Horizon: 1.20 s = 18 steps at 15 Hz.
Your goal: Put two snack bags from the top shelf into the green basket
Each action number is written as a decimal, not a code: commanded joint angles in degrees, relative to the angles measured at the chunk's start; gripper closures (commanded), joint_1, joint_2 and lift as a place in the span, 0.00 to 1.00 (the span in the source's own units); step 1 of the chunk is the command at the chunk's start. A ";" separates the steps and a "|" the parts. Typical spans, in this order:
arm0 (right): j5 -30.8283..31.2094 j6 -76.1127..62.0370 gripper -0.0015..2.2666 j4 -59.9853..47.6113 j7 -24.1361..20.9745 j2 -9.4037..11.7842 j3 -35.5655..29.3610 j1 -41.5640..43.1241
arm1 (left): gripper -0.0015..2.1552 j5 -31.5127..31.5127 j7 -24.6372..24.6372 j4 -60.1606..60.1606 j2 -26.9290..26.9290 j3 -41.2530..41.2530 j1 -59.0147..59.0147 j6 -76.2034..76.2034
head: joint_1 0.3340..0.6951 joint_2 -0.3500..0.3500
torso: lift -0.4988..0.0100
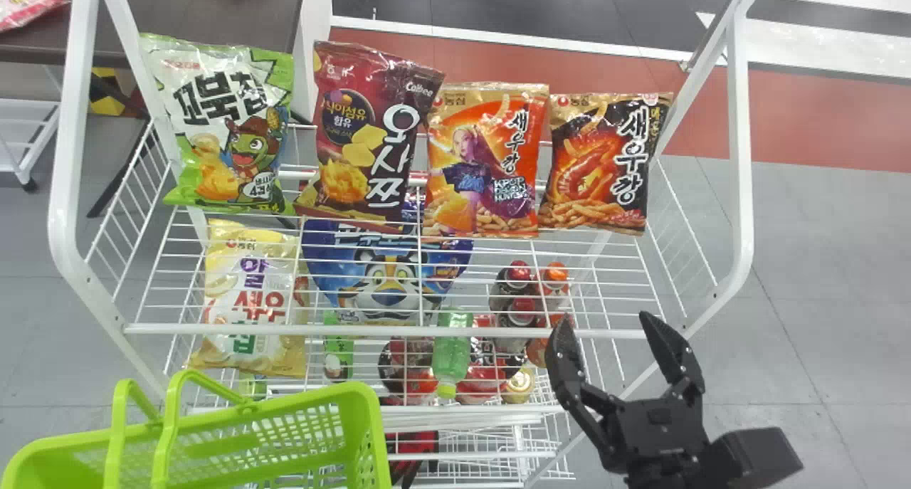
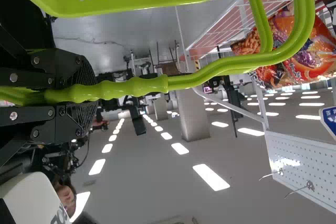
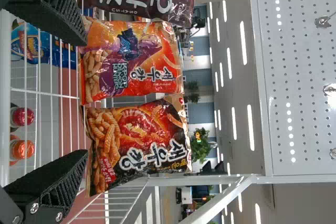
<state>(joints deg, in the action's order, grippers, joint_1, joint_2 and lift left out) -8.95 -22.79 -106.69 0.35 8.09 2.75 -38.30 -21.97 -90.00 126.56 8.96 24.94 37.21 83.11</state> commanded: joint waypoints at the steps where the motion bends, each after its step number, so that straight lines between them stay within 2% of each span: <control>1: 0.07 3.24 0.03 -0.10 0.00 0.00 1.03 2.97 | 1.00 0.26 -0.09 0.00 0.00 -0.07 -0.03 0.00 | 1.00 0.27 | 0.98; 6: -0.02 14.14 0.03 0.87 0.00 -0.97 1.82 12.29 | 1.00 0.35 0.00 0.26 0.26 -0.16 -0.12 0.18 | 1.00 0.36 | 0.98; 11: -0.81 23.98 0.03 2.54 -0.09 -2.46 2.61 20.64 | 1.00 1.31 0.09 0.26 0.79 -1.83 -1.44 0.35 | 1.00 0.39 | 0.98; 18: -1.69 31.01 0.03 9.21 -0.09 -2.55 6.48 31.36 | 1.00 1.75 0.09 0.09 0.79 -2.35 -1.53 0.35 | 1.00 0.47 | 0.98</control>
<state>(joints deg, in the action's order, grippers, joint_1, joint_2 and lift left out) -10.24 6.53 -98.88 0.26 5.54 8.46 -9.36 -20.24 -89.91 126.72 9.76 22.60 35.68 83.47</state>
